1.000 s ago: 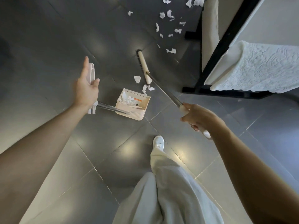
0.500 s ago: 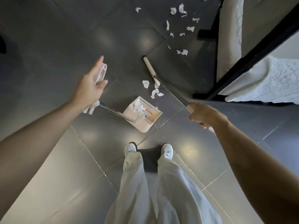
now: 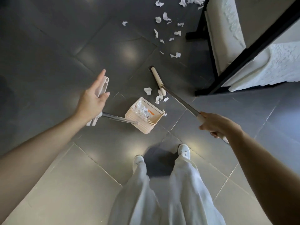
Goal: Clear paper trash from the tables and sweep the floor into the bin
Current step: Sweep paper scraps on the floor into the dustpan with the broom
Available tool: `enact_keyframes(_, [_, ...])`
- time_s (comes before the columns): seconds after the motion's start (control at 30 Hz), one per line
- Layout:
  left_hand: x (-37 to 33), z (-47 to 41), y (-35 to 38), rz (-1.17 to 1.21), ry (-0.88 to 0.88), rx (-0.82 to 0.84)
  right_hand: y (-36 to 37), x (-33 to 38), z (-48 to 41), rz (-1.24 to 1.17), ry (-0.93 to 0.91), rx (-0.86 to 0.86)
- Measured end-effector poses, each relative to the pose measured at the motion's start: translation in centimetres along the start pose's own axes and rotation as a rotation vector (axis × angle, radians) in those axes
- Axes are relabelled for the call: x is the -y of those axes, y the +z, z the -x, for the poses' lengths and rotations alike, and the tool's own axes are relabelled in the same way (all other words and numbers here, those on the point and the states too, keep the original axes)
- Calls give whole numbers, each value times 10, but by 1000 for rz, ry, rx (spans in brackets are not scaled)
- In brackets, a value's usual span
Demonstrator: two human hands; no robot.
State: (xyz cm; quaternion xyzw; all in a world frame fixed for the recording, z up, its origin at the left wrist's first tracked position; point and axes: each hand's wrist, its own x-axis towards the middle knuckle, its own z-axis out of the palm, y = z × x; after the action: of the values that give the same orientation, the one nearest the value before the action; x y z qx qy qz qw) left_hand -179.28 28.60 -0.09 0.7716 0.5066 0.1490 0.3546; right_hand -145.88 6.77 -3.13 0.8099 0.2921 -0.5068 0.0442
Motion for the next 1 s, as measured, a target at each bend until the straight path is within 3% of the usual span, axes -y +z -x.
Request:
enact_keyframes(0.13, [24,8,-17,-75,136,57,45,13,21,-51,79,8])
enact_keyframes(0.33, [38,18,-5,-128,178,22,94,19,48,-128,104,16])
enact_keyframes(0.63, [26,-7,0,-108,205,-2,143,8,116,-348,157,164])
enact_keyframes(0.77, [32,0,-4,-97,188,34,140,-2,147,-419,177,91])
enact_keyframes(1.0, [31,10,1,-62,214,81,140,-9,143,-305,205,-149])
